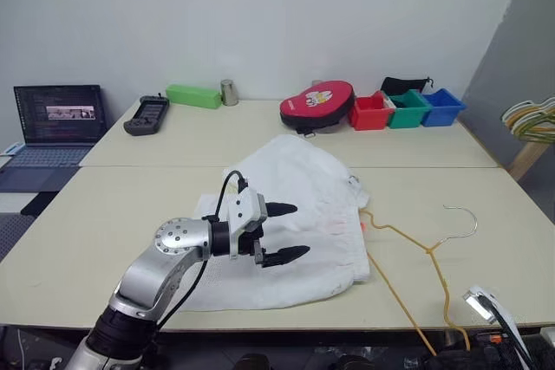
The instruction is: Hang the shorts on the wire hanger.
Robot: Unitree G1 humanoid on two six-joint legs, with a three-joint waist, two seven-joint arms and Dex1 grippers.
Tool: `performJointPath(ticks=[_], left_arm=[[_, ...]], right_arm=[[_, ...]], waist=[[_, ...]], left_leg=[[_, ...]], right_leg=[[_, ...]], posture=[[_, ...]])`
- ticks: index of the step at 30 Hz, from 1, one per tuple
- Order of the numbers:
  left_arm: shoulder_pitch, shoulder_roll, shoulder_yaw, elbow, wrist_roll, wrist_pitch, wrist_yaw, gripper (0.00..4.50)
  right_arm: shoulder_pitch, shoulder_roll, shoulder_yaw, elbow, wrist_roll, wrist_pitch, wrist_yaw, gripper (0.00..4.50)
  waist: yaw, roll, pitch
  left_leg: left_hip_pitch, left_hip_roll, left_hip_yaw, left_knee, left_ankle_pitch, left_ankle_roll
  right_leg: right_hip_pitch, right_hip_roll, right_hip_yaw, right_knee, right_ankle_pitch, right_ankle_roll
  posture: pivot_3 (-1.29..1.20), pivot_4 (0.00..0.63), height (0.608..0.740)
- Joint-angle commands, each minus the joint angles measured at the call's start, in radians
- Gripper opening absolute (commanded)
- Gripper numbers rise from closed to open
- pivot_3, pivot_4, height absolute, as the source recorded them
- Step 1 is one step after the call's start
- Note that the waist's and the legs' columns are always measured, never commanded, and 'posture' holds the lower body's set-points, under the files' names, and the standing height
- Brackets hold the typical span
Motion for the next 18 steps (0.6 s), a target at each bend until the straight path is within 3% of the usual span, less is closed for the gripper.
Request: performJointPath(ticks=[1, 11, 18], left_arm=[[-0.028, 0.004, 0.004, -0.01, 0.012, -0.031, -0.017, 4.47], [-0.024, 0.013, 0.008, -0.007, 0.045, -0.063, -0.028, 4.47], [-0.02, 0.016, 0.016, -0.004, 0.058, -0.077, -0.025, 4.47]], right_arm=[[-0.056, 0.054, 0.038, 0.003, 0.101, 0.074, -0.044, 0.0], [-0.254, 0.059, 0.171, 0.353, 0.608, 0.093, -0.335, 0.0], [-0.293, 0.1, 0.183, 0.473, 0.663, 0.079, -0.564, 0.0]], waist=[[0.0, 0.0, 0.0], [0.002, 0.0, 0.002], [0.014, 0.0, 0.003]], left_leg=[[0.0, 0.0, 0.0, 0.0, 0.0, 0.0], [0.0, 0.0, 0.0, 0.0, 0.0, 0.0], [-0.001, 0.0, 0.0, -0.001, 0.0, 0.0]], right_leg=[[0.0, 0.0, 0.0, 0.0, 0.0, 0.0], [0.0, 0.0, 0.0, 0.0, 0.0, 0.0], [-0.001, 0.0, 0.0, 0.0, 0.0, 0.0]], posture=[[0.21, 0.0, 0.74], [0.25, 0.0, 0.74], [0.27, 0.0, 0.74]])
